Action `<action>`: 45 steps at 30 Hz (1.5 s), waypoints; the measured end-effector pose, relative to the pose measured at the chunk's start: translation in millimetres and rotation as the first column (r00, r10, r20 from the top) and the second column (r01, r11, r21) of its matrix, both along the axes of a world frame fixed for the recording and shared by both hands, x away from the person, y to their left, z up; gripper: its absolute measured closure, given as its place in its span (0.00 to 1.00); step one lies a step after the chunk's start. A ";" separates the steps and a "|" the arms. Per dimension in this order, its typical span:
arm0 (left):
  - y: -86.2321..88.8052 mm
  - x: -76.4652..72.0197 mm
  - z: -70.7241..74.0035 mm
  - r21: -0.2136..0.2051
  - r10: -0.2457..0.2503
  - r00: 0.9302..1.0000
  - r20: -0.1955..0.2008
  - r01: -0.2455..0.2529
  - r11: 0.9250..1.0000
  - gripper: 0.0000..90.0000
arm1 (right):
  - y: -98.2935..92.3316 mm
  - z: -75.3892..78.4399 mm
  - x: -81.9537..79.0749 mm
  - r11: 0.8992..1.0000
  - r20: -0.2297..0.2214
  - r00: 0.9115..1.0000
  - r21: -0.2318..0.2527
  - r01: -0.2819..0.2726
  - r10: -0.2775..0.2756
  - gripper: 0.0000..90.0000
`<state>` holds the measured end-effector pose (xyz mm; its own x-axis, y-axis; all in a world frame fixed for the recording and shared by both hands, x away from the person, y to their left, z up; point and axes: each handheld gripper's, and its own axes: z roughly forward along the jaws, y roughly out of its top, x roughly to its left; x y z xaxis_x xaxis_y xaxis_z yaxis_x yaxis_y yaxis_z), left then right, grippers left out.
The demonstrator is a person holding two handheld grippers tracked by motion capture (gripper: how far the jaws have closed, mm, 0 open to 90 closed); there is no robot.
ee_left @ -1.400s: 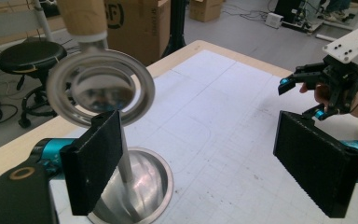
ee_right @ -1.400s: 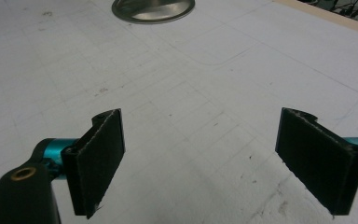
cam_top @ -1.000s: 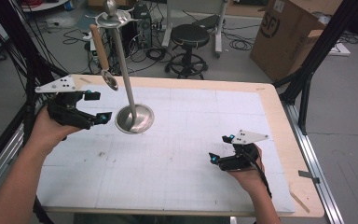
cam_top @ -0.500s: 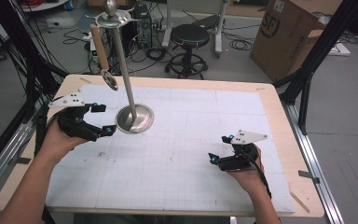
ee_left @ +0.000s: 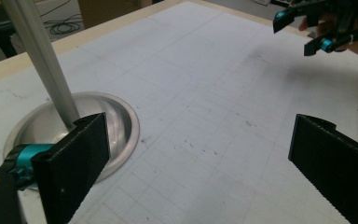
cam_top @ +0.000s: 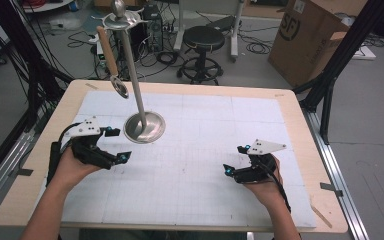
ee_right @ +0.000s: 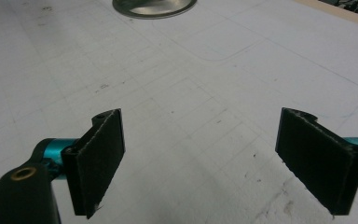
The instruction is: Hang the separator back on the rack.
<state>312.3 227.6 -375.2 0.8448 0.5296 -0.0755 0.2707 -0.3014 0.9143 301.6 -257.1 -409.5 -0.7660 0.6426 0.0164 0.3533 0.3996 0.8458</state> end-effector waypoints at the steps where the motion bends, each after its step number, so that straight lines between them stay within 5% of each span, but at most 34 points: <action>1: -0.4 -0.8 -4.4 -0.005 -0.002 1.000 -0.003 0.001 1.000 0.07 | -0.4 0.1 0.0 1.000 0.003 1.000 0.000 -0.002 0.002 0.16; 3: -1.6 -0.8 -8.9 0.040 0.004 1.000 -0.027 -0.003 0.999 0.06 | -0.6 0.2 0.3 1.000 0.003 1.000 0.000 -0.002 0.002 0.16; 14: -2.9 -0.7 -15.3 0.016 0.003 1.000 -0.027 -0.003 1.000 0.02 | -1.2 -0.1 1.1 1.000 0.002 1.000 0.000 -0.003 0.003 0.16; 26: -12.4 6.5 -30.1 0.089 -0.028 0.997 -0.073 0.034 0.995 0.02 | 2.8 -2.8 1.5 1.000 -0.007 1.000 -0.002 -0.024 0.024 0.16; 34: -6.0 6.9 -27.5 0.035 0.001 0.998 -0.060 0.001 0.999 0.02 | 0.9 -2.4 0.8 1.000 -0.006 1.000 -0.009 -0.016 0.016 0.16; 45: -5.4 6.9 -30.1 0.043 0.004 0.998 -0.062 -0.002 0.999 0.02 | 1.8 -3.2 1.4 1.000 -0.010 1.000 -0.016 -0.018 0.018 0.16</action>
